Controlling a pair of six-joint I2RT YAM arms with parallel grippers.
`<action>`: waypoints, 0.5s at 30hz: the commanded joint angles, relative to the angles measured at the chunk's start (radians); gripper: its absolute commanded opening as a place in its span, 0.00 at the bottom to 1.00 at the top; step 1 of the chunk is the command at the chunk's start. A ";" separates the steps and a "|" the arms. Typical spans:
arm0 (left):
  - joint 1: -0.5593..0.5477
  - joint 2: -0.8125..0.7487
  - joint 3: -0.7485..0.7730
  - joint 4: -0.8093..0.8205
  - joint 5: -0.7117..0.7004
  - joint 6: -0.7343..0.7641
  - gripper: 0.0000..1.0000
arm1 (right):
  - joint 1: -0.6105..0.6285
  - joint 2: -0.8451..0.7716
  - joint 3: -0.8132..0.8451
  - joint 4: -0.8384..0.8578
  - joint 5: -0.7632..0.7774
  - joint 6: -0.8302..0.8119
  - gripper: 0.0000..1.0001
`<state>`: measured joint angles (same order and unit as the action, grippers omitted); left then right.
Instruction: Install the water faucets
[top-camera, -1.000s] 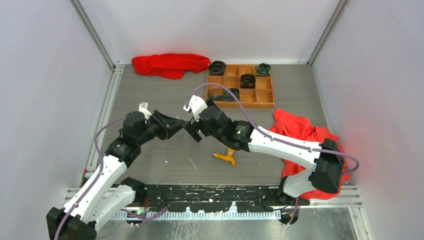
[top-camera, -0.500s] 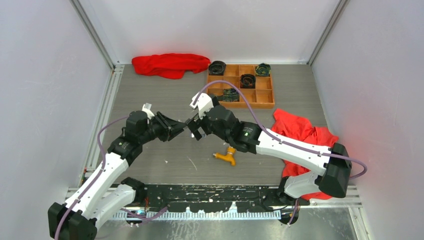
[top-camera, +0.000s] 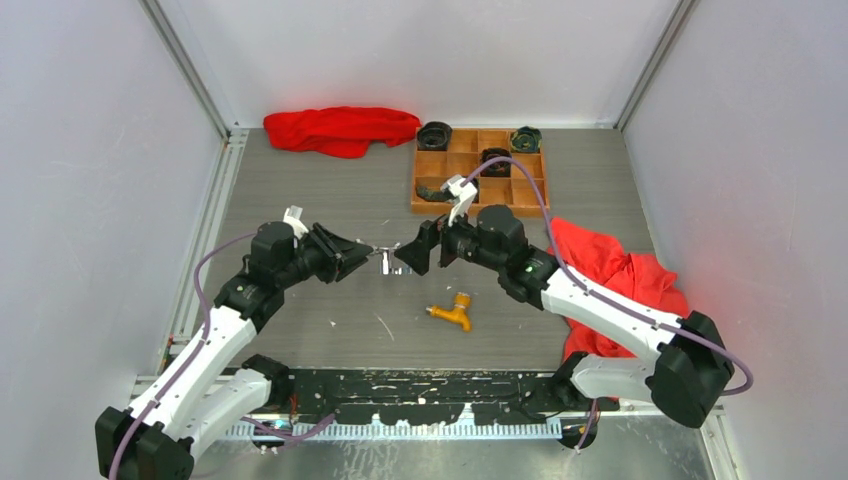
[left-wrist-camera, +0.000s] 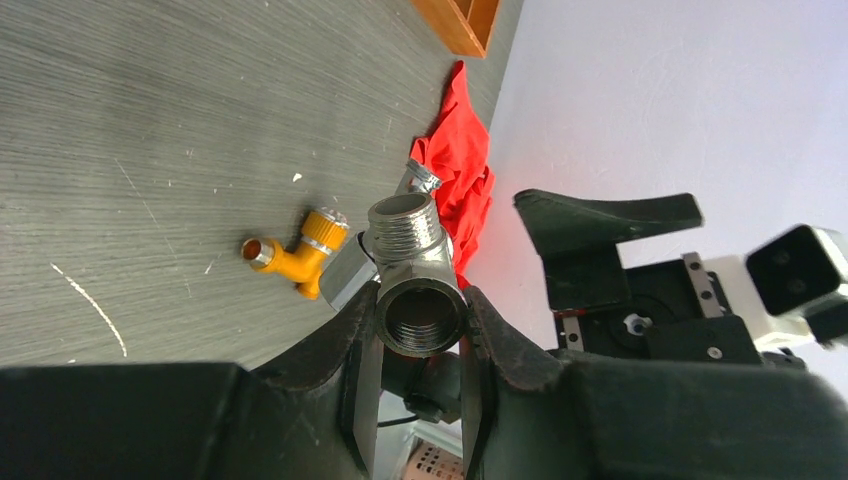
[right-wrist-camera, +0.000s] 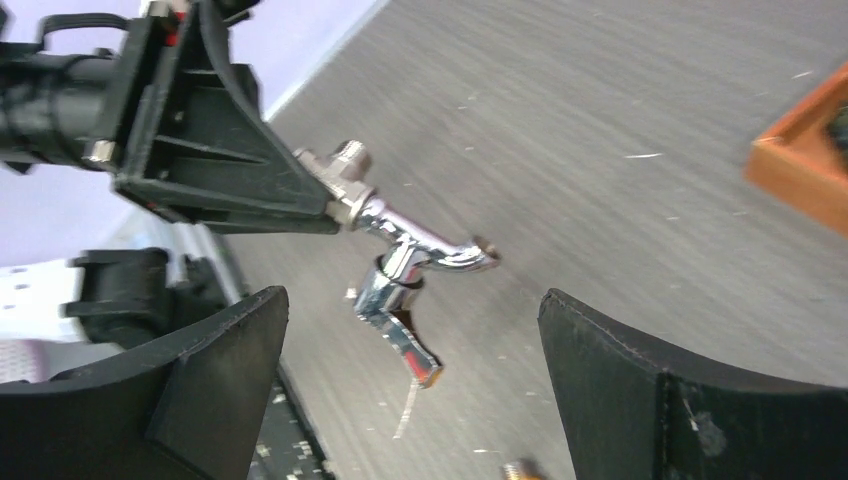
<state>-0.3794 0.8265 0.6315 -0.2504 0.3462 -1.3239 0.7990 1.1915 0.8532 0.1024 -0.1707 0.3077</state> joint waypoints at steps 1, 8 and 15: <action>-0.003 -0.027 0.010 0.103 0.035 0.006 0.00 | -0.054 -0.019 -0.096 0.305 -0.272 0.250 1.00; -0.003 -0.021 0.012 0.118 0.039 0.000 0.00 | -0.060 0.057 -0.141 0.490 -0.409 0.379 1.00; -0.003 -0.022 0.010 0.121 0.038 0.000 0.00 | -0.060 0.115 -0.144 0.556 -0.416 0.425 1.00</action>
<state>-0.3794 0.8265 0.6304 -0.2256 0.3592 -1.3258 0.7383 1.2785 0.6918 0.5362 -0.5419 0.6758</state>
